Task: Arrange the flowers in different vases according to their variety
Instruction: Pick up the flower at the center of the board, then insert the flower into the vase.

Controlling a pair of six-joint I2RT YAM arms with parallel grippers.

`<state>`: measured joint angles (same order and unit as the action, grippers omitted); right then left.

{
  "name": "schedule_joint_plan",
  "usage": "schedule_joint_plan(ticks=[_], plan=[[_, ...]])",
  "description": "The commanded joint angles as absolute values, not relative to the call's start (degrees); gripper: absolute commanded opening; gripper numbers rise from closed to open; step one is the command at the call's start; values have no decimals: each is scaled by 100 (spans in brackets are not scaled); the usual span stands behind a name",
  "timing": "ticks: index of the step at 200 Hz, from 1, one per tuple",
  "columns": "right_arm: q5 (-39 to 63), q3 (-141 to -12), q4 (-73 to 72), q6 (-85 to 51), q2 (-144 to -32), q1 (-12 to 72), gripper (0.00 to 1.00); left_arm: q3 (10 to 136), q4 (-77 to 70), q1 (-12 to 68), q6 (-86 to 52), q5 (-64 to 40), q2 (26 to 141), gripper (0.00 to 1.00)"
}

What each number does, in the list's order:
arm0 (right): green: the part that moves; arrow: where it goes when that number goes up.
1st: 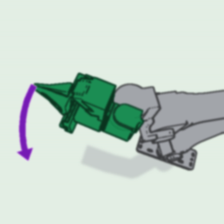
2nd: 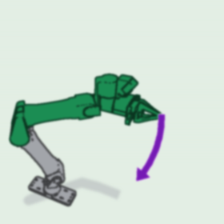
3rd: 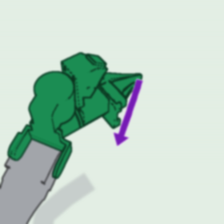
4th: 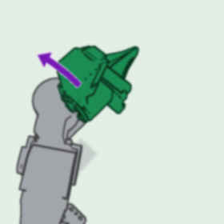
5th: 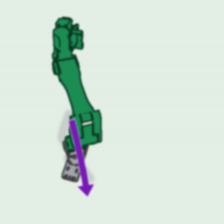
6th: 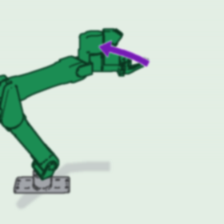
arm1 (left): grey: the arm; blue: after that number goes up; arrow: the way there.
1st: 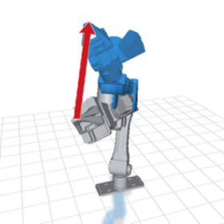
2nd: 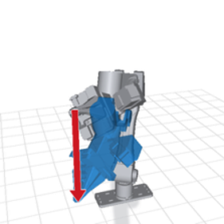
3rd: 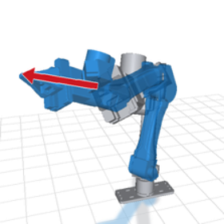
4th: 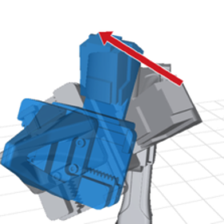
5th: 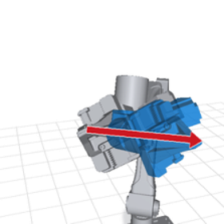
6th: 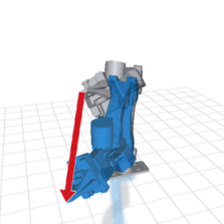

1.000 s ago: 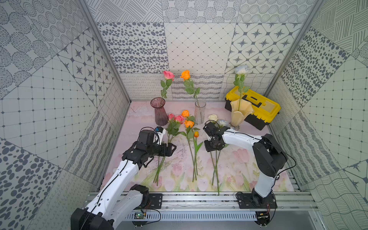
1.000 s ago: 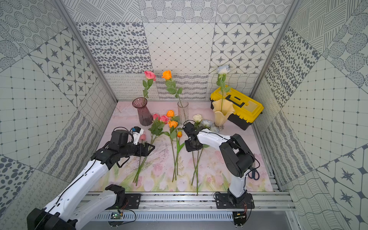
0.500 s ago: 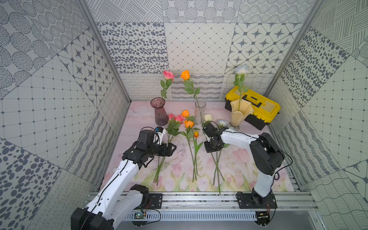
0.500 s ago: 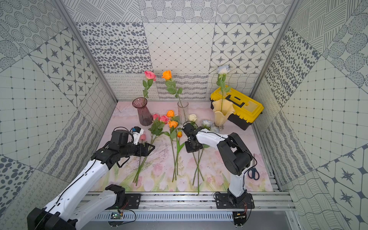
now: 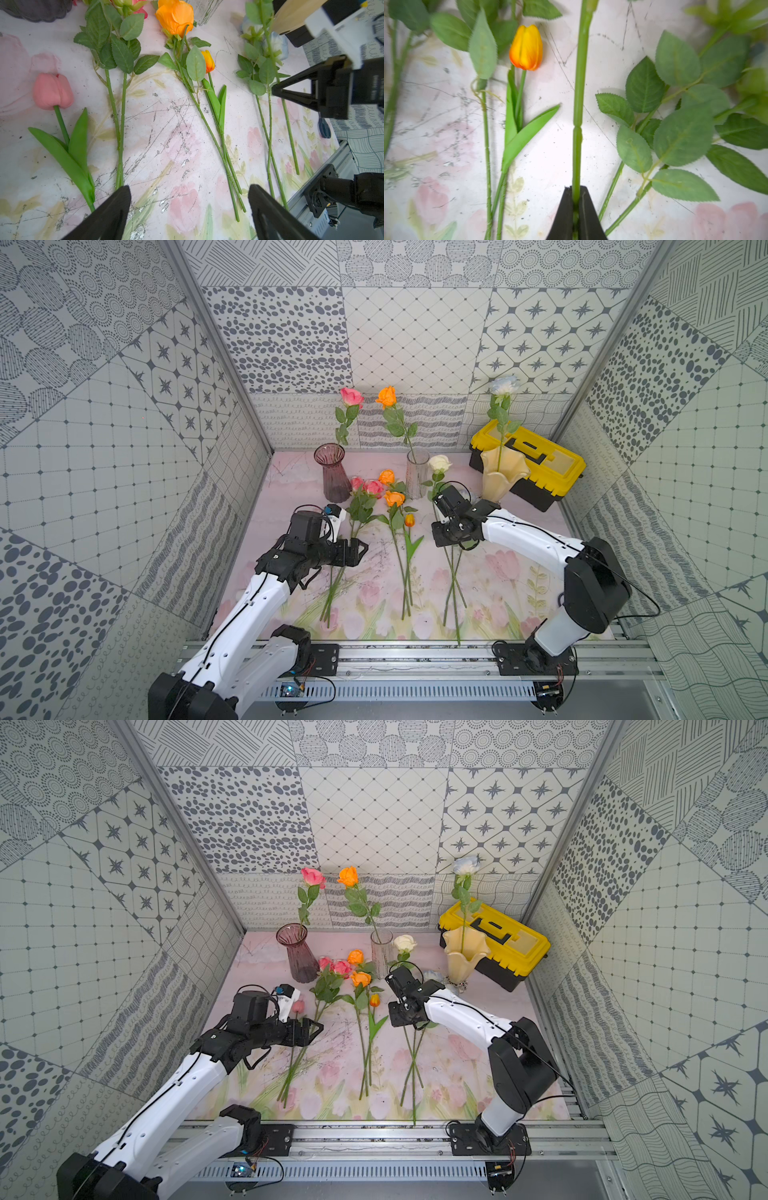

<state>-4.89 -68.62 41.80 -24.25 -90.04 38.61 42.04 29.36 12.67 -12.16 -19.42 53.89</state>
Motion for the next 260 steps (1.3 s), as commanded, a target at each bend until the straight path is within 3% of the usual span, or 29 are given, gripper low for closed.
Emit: schedule_joint_plan(ticks=[1, 58, 90, 163, 260], plan=[[-824, -6998, 4130, -2520, -8514, 3894, 0, 4223, 2852, 1283, -1169, -2083, 5373, 93], [-1957, -7713, 3874, -1888, -7616, 3791, 0, 4219, 2861, 1276, -1190, -2102, 5344, 93], [-2340, -8237, 3330, -1432, -7409, 3237, 0, 4200, 2839, 1280, -1206, -2145, 5304, 93], [-2895, -9259, 1503, -84, -8033, 2278, 0, 4188, 2839, 1279, -1204, -2157, 5268, 93], [-3278, -9777, 36, 132, -9161, 1553, 0, 4192, 2839, 1282, -1167, -2119, 5314, 93]])
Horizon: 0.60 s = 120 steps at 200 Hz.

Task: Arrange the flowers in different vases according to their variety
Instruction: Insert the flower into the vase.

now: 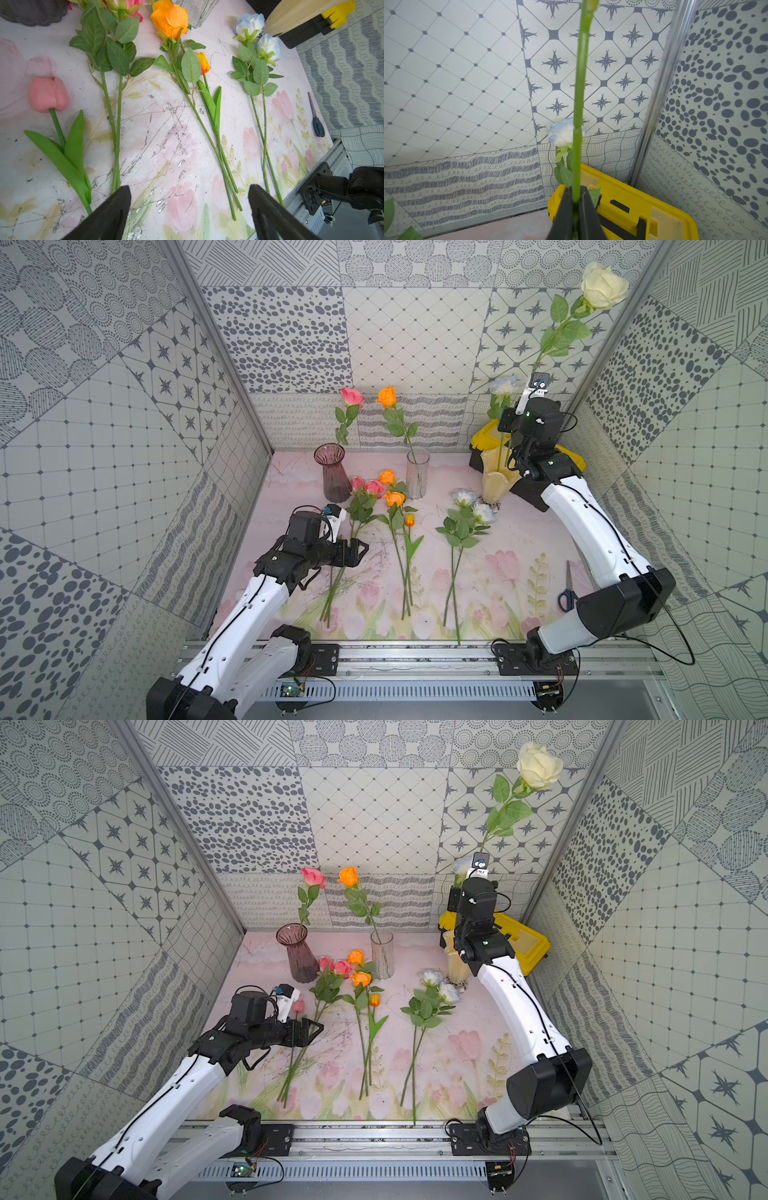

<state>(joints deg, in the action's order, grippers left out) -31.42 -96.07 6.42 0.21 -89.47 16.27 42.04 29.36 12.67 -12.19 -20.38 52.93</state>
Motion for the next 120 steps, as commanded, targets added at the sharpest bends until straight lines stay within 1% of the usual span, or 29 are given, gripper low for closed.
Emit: schedule_joint_plan(ticks=[1, 27, 86, 90, 96, 107, 111, 120], plan=[[-3274, -9780, 35, 132, -9177, 1550, 0, 4192, 2839, 1287, -1168, -2119, 5316, 93], [-3338, -9642, 95, -48, -9375, 1464, 0, 4196, 2839, 1280, -1145, -2120, 5335, 93], [-3420, -8460, 77, -540, -9170, 1433, 0, 4197, 2855, 1277, -1134, -2109, 5344, 93], [-3412, -8406, 99, -561, -9149, 1426, 8, 4200, 2857, 1278, -1141, -2114, 5343, 93], [-3389, -8341, 144, -591, -9125, 1433, 23, 4201, 2855, 1280, -1134, -2109, 5337, 93], [-3345, -8248, 233, -639, -9054, 1433, 48, 4201, 2863, 1280, -1139, -2114, 5332, 93], [-3345, -8217, 273, -667, -9023, 1433, 54, 4201, 2854, 1276, -1141, -2113, 5335, 93], [-3330, -8132, 338, -755, -8931, 1433, 62, 4197, 2859, 1275, -1147, -2110, 5330, 93]])
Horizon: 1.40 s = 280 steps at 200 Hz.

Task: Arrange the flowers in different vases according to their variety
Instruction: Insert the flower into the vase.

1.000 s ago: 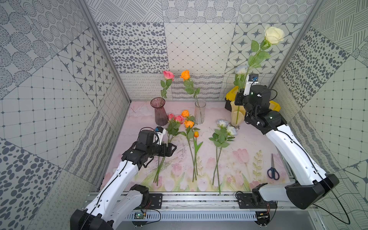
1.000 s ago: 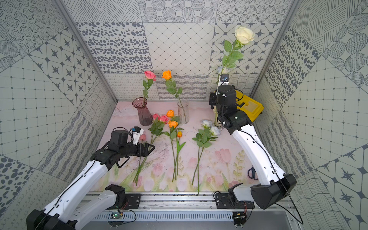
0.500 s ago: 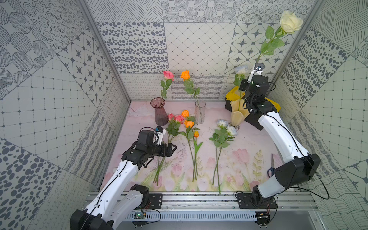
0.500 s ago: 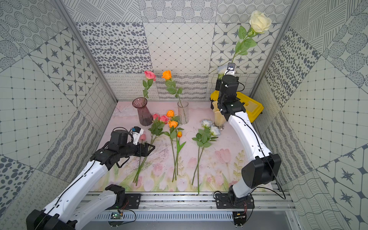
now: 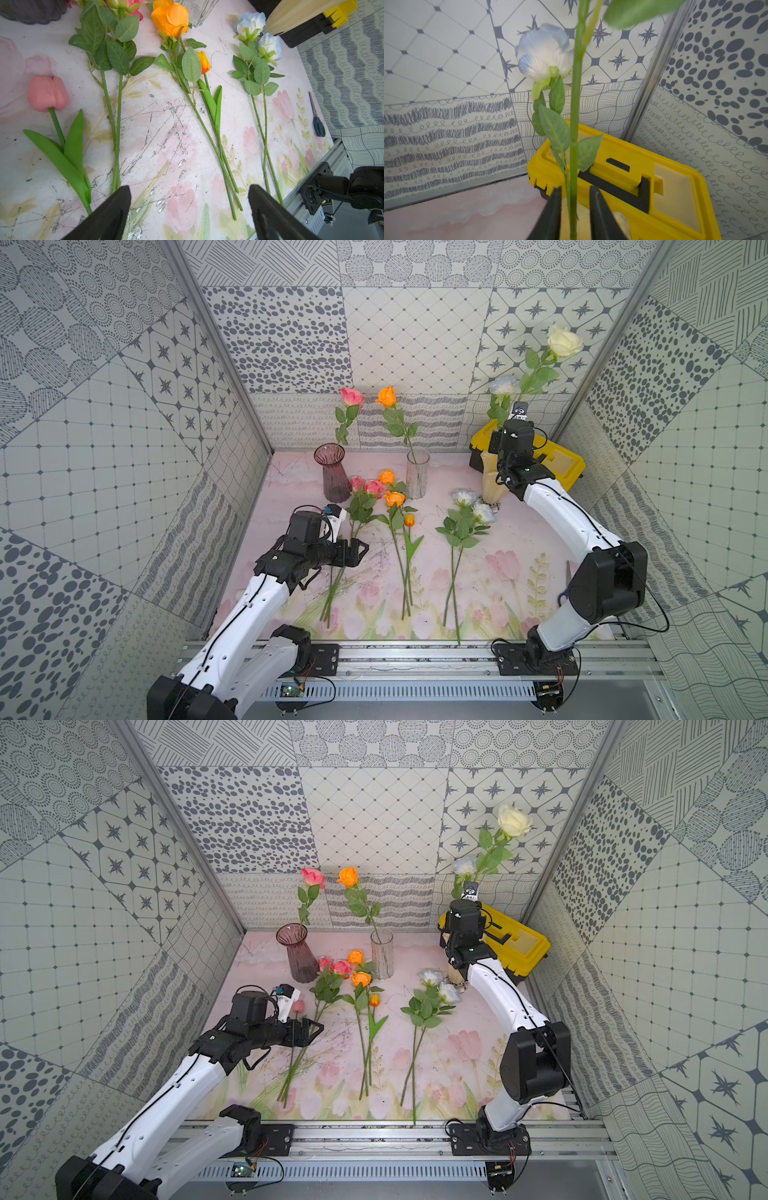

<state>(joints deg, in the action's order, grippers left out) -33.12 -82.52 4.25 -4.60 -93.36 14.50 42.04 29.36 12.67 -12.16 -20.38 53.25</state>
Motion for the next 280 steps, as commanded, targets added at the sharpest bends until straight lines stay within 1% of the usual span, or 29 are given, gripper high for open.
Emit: schedule_joint_plan(ticks=[1, 10, 31, 77, 120, 171, 194, 215, 246, 280], plan=[[-3326, -8118, 340, -760, -8917, 1433, 63, 4195, 2853, 1279, -1149, -2110, 5332, 93], [-3297, -8009, 359, -807, -8811, 1433, 69, 4201, 2850, 1280, -1147, -2102, 5321, 93], [-3216, -7813, 490, -920, -8585, 1439, 76, 4201, 2855, 1284, -1152, -2094, 5330, 93], [-2850, -7444, 894, -1148, -8046, 1485, 81, 4205, 2930, 1276, -1143, -1849, 5317, 93], [-2479, -7198, 1539, -1346, -7522, 1794, 83, 4255, 3075, 1279, -1116, -1399, 5442, 92], [-2068, -6779, 2254, -1709, -6917, 2365, 83, 4437, 3518, 1280, -1206, -381, 5898, 88], [-1945, -6551, 2527, -1893, -6680, 2625, 83, 4506, 3783, 1275, -1337, 12, 6142, 83], [-1853, -6302, 2660, -2068, -6474, 2784, 83, 4575, 4028, 1275, -1445, 236, 6465, 76], [-1756, -6059, 2775, -2223, -6289, 2843, 82, 4675, 4136, 1259, -1690, 370, 7031, 66], [-1705, -6046, 2884, -2237, -6205, 2856, 82, 4888, 4340, 1232, -1899, 433, 7763, 58]])
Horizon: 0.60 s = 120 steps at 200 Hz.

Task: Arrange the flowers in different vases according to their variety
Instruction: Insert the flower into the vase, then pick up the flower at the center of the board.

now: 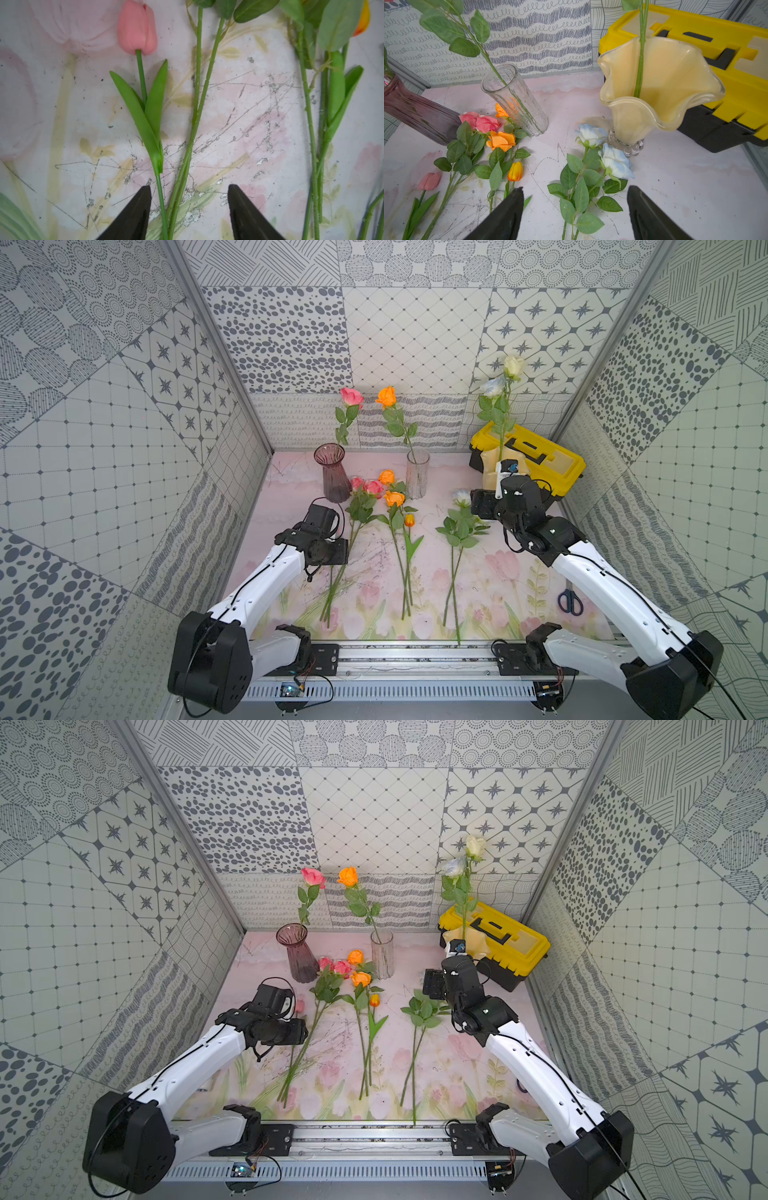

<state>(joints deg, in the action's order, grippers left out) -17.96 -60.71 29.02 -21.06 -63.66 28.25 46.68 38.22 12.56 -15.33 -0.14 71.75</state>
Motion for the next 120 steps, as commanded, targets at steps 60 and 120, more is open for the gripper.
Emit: schedule_joint_plan(ticks=[60, 120], plan=[[-1705, -5870, 2944, -2256, -6070, 2871, 82, 4920, 4500, 1199, -2224, 516, 8233, 52], [-1800, -5635, 2971, -2286, -5802, 2873, 82, 4944, 4511, 906, -2197, 142, 8514, 37]])
